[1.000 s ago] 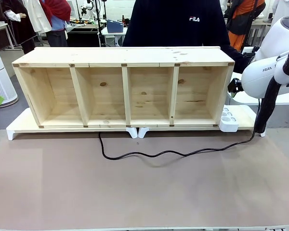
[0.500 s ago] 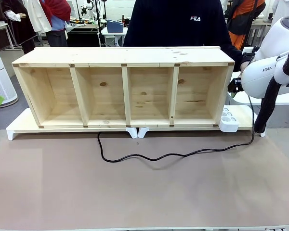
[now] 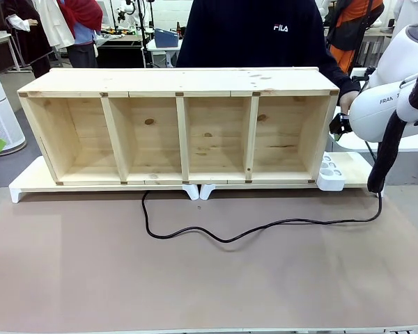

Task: Perform cable management.
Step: Release the Power Cable when the human grasps it.

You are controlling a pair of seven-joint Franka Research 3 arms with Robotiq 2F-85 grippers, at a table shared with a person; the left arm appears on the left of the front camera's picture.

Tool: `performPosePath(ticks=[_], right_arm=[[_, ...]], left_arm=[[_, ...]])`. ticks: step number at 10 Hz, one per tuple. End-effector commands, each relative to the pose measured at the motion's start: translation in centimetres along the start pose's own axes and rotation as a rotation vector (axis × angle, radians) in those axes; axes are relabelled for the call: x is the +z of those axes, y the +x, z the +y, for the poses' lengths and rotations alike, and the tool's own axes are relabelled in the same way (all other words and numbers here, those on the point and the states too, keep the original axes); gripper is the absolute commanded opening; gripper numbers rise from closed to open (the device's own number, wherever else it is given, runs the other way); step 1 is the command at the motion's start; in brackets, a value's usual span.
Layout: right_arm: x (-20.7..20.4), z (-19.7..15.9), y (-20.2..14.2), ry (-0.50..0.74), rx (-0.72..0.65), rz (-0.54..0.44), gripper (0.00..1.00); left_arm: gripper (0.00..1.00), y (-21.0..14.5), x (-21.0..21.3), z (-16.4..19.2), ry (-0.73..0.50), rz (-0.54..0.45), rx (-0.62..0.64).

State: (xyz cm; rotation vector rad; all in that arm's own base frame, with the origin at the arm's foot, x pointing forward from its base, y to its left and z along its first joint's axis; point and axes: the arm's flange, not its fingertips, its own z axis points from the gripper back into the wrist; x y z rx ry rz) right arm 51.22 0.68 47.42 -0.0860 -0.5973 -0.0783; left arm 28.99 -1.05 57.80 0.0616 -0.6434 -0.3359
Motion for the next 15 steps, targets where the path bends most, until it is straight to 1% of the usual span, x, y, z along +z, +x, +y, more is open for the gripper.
performPosePath(ticks=[1,15], right_arm=[[-0.09,0.01,0.00,0.000,-0.002,0.001,1.00],[-0.09,0.01,0.00,0.000,-0.002,0.001,1.00]], left_arm=[[1.00,0.02,-0.05,0.00,0.000,-0.004,0.015],[1.00,0.02,-0.05,0.00,0.000,-0.004,0.015]])
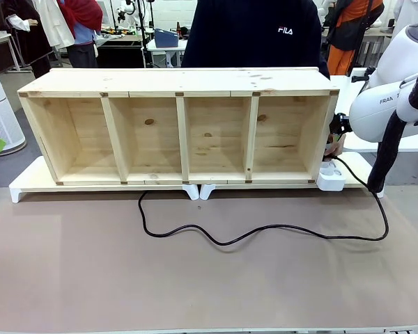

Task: Perform cable management.
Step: Release the Power Cable when the human grasps it.

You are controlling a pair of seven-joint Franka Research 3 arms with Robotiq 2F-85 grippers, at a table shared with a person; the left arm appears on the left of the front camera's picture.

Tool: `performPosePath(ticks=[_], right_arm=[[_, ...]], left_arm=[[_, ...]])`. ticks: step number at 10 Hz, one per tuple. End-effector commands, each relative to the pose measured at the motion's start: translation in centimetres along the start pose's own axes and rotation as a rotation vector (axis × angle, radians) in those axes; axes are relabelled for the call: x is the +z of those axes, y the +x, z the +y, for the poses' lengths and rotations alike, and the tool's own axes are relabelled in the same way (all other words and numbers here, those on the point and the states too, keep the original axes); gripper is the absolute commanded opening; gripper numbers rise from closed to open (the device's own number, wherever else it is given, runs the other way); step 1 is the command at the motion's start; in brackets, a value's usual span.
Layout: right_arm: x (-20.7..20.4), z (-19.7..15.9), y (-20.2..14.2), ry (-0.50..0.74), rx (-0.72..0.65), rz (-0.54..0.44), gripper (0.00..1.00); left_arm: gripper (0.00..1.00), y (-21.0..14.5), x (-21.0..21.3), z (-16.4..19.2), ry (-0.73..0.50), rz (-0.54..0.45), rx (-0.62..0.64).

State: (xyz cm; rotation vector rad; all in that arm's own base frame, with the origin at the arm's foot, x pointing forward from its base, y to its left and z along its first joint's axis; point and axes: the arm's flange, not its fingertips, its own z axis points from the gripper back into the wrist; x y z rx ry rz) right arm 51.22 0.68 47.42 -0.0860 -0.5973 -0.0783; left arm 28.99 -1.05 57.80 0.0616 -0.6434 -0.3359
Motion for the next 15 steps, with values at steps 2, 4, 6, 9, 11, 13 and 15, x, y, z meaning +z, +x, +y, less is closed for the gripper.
performPosePath(ticks=[2,4,6,9,11,13,15], right_arm=[[-0.09,0.01,0.00,0.000,-0.002,0.001,1.00],[-0.09,0.01,0.00,0.000,-0.002,0.001,1.00],[-0.09,0.01,0.00,0.000,-0.002,0.001,1.00],[-0.09,0.01,0.00,0.000,-0.002,0.001,1.00],[-0.09,0.01,0.00,0.000,-0.002,0.001,1.00],[-0.09,0.01,0.00,0.000,-0.002,0.001,1.00],[-0.09,0.01,0.00,0.000,-0.002,0.001,1.00]], left_arm=[[1.00,0.02,-0.05,0.00,0.000,-0.004,0.015],[1.00,0.02,-0.05,0.00,0.000,-0.004,0.015],[1.00,0.02,-0.05,0.00,0.000,-0.004,0.015],[1.00,0.02,-0.05,0.00,0.000,-0.004,0.015],[1.00,0.02,-0.05,0.00,0.000,-0.004,0.015],[1.00,0.02,-0.05,0.00,0.000,-0.004,0.015],[1.00,0.02,-0.05,0.00,0.000,-0.004,0.015]])
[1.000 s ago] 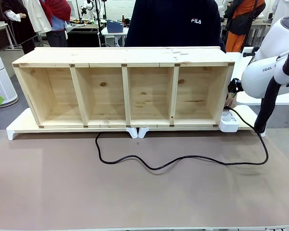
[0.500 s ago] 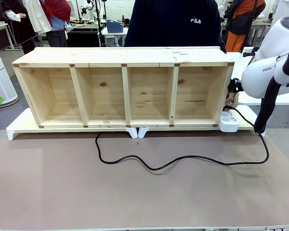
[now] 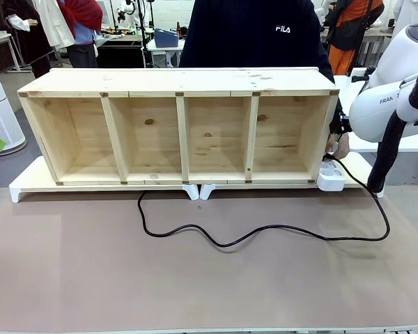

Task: Perform cable management.
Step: Release the Power Cable when the human grasps it.

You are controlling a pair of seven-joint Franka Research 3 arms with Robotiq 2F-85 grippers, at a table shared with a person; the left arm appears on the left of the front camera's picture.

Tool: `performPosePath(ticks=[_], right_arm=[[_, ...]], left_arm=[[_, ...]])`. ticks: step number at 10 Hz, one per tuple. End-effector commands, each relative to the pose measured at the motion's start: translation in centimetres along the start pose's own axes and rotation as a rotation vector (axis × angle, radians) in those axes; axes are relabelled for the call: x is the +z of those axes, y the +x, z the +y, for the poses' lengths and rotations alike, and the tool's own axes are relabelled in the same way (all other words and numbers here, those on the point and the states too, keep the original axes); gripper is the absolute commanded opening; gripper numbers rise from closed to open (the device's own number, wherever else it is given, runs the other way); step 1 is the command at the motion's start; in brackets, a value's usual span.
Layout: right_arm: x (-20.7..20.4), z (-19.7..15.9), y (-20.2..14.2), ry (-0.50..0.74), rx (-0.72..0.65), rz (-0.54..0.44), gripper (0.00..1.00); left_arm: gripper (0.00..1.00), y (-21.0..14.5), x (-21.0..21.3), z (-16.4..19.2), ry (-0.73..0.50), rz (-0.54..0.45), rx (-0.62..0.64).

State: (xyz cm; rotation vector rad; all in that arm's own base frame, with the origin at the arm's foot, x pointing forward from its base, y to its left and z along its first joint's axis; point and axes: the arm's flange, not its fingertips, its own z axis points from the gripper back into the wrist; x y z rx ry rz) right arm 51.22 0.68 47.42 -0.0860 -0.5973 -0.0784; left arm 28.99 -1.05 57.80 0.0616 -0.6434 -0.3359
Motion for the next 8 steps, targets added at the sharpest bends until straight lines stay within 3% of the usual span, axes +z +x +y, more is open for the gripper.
performPosePath(ticks=[1,8], right_arm=[[-0.09,0.01,0.00,0.000,-0.002,0.001,1.00],[-0.09,0.01,0.00,0.000,-0.002,0.001,1.00]], left_arm=[[1.00,0.02,-0.06,0.00,0.000,-0.004,0.015],[1.00,0.02,-0.06,0.00,0.000,-0.004,0.015]])
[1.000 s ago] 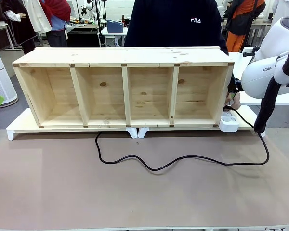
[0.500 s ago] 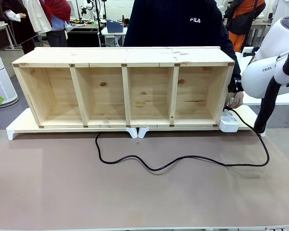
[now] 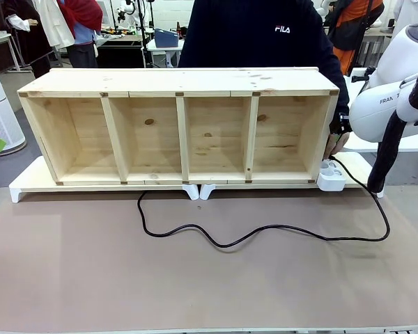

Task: Perform cable management.
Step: Release the Power Cable when the human grasps it.

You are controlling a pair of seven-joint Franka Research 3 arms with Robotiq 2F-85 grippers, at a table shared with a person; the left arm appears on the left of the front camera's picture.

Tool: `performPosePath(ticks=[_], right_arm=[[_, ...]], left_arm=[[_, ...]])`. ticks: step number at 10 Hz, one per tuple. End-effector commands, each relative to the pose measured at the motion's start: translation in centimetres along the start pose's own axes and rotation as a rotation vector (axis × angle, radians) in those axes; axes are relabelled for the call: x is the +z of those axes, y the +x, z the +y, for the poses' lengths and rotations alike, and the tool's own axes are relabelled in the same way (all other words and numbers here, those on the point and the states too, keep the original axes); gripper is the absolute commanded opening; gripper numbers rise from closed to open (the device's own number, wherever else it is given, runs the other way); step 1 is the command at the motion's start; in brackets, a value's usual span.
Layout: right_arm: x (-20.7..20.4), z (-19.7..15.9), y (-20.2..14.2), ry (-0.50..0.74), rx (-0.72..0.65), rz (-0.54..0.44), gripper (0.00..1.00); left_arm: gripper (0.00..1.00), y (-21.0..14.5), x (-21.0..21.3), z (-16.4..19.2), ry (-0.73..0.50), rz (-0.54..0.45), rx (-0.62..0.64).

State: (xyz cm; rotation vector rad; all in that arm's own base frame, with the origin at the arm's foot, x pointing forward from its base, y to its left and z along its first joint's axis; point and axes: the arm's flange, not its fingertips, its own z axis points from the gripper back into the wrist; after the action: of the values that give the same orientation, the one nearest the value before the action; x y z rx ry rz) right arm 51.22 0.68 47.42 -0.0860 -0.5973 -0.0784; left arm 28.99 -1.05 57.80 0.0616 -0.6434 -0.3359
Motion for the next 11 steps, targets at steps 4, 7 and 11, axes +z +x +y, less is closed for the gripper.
performPosePath(ticks=[4,7,11], right_arm=[[-0.09,0.01,0.00,0.000,-0.002,0.001,1.00],[-0.09,0.01,0.00,0.000,-0.002,0.001,1.00],[-0.09,0.01,0.00,0.000,-0.002,0.001,1.00]], left_arm=[[1.00,0.02,-0.05,0.00,0.000,-0.004,0.015],[1.00,0.02,-0.05,0.00,0.000,-0.004,0.015],[1.00,0.02,-0.05,0.00,0.000,-0.004,0.015]])
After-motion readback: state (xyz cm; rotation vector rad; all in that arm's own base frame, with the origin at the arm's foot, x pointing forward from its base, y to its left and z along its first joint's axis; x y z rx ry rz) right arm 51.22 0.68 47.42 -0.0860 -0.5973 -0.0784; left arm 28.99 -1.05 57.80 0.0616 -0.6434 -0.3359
